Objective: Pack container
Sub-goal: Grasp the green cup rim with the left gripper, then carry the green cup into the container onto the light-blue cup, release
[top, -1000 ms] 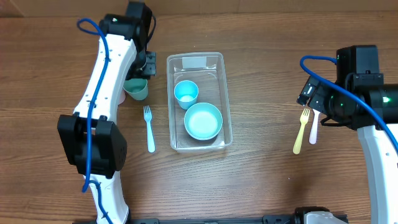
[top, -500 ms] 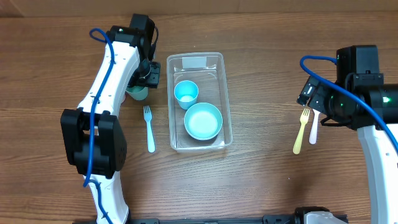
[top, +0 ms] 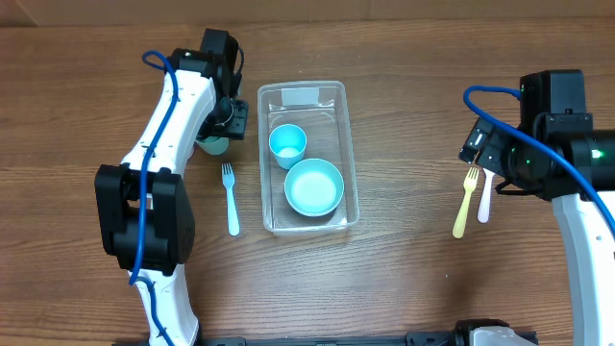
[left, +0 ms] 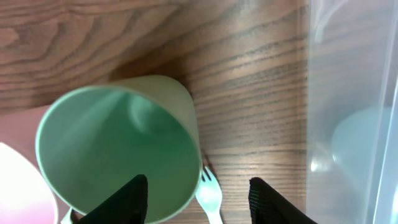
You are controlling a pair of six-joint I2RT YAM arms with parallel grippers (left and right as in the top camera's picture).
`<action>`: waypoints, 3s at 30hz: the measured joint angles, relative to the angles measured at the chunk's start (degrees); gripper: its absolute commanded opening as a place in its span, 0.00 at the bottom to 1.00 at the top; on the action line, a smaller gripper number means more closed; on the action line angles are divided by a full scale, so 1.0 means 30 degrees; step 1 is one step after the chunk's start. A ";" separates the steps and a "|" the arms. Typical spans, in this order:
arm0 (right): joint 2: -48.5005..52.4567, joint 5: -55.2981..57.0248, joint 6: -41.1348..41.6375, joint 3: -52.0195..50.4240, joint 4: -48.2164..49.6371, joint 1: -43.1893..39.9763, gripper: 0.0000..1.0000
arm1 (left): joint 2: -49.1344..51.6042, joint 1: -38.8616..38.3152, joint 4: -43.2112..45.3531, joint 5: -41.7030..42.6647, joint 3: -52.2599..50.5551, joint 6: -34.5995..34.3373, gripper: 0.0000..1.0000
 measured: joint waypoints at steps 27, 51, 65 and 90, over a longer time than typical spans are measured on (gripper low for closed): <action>0.0000 0.0000 0.0000 0.0000 0.0000 0.0000 1.00 | 0.0000 0.0000 0.1814 -0.0015 -0.1953 0.0918 0.04; 0.0000 0.0007 -0.0007 0.0000 -0.0007 0.0000 1.00 | -0.0670 -0.4889 -0.5778 0.0430 0.9289 0.0342 0.04; 0.0000 0.0007 0.0000 0.0000 -0.0007 0.0000 1.00 | -0.0699 -0.6652 -0.4852 0.0605 0.6251 -0.0605 0.04; 0.0000 0.0000 0.0000 0.0000 -0.0007 0.0007 1.00 | -0.0699 -0.6652 -0.2055 0.1005 0.2732 -0.0772 0.67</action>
